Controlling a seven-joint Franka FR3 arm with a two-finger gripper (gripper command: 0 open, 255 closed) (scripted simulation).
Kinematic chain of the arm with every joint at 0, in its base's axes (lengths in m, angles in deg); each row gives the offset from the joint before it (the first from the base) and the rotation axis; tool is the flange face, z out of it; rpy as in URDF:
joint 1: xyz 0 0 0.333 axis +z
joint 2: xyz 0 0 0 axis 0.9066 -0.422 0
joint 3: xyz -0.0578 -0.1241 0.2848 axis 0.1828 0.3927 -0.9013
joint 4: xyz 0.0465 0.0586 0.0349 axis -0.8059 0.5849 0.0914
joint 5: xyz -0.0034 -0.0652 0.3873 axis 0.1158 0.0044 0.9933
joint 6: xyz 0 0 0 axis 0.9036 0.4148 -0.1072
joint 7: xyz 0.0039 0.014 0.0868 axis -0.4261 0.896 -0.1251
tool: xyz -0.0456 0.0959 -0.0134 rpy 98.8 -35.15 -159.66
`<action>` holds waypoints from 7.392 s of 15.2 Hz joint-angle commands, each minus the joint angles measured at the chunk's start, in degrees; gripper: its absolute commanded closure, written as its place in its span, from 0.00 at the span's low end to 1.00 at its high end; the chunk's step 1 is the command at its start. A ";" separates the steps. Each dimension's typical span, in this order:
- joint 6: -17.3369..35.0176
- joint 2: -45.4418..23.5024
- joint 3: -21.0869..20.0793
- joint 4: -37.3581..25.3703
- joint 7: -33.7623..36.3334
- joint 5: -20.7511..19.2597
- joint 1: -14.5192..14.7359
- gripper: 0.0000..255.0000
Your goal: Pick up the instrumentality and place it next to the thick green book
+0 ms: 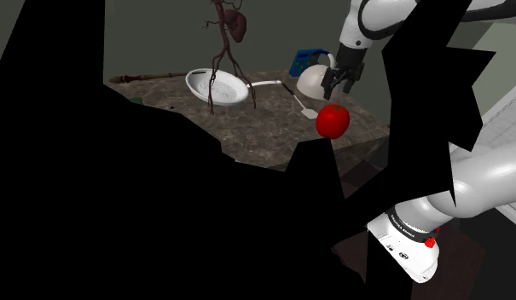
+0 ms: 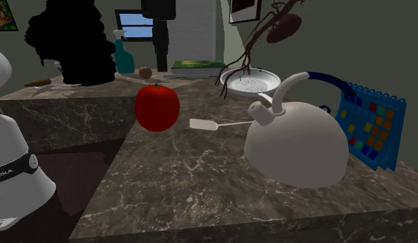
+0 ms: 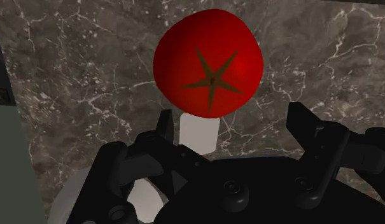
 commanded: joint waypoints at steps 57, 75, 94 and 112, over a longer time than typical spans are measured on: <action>15.06 -33.46 3.86 -25.32 0.17 2.84 -3.36 1.00; 10.02 -26.78 -1.48 -23.54 12.51 1.22 2.98 1.00; 7.84 -30.82 -13.76 -28.73 39.13 -1.71 16.22 1.00; 11.66 -40.33 -17.33 -33.28 50.93 -5.80 22.75 1.00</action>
